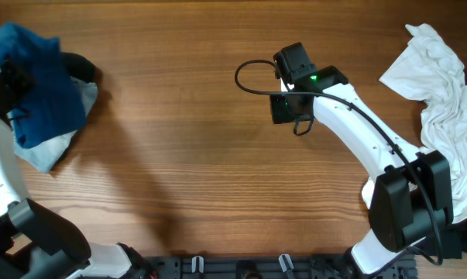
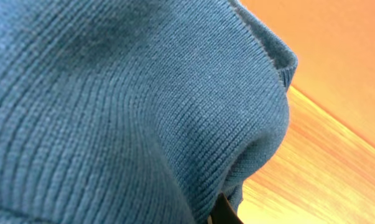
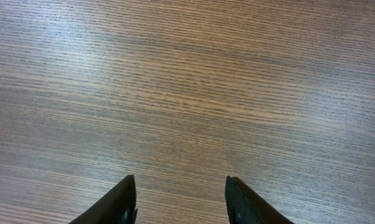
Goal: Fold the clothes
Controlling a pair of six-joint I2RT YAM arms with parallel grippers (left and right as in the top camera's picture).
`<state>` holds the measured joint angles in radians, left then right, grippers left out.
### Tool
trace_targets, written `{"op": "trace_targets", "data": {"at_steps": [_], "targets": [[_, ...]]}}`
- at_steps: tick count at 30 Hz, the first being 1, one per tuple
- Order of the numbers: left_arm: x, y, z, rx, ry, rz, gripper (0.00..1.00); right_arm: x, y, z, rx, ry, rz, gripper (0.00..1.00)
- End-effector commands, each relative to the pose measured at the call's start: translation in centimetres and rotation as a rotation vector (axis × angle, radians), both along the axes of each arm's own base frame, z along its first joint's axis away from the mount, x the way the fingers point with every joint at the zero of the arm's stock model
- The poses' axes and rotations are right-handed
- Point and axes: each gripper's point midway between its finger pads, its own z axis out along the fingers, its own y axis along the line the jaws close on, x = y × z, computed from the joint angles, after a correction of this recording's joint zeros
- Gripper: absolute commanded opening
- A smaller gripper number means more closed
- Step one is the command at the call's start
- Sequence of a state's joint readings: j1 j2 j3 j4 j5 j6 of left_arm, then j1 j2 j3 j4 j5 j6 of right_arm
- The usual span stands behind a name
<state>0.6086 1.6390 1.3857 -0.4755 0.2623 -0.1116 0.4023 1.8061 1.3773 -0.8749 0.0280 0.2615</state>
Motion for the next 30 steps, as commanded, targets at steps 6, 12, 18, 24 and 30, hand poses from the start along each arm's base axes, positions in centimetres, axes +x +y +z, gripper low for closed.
{"op": "trace_targets", "data": {"at_steps": [6, 12, 18, 24, 30], "targets": [[-2.4, 8.8, -3.4, 0.017, 0.029, 0.218, 1.00, 0.5, -0.2, 1.7, 0.005, -0.044, -0.019, 0.47], [-1.4, 6.5, 4.5, -0.067, -0.205, 0.081, 1.00, 0.3, -0.3, 1.6, 0.001, -0.036, -0.018, 0.47], [-0.5, -5.8, -0.3, -0.375, 0.030, -0.096, 1.00, 0.4, 1.0, 1.8, 0.106, -0.015, -0.081, 0.61], [-1.6, -24.7, -4.9, -0.415, 0.360, -0.463, 1.00, 2.2, 0.8, 2.8, 0.329, 0.005, -0.186, 0.85], [-6.7, -32.8, -7.0, -0.297, 0.608, -0.616, 1.00, 0.4, -7.1, 1.5, 0.236, 0.126, -0.367, 0.92]]}}
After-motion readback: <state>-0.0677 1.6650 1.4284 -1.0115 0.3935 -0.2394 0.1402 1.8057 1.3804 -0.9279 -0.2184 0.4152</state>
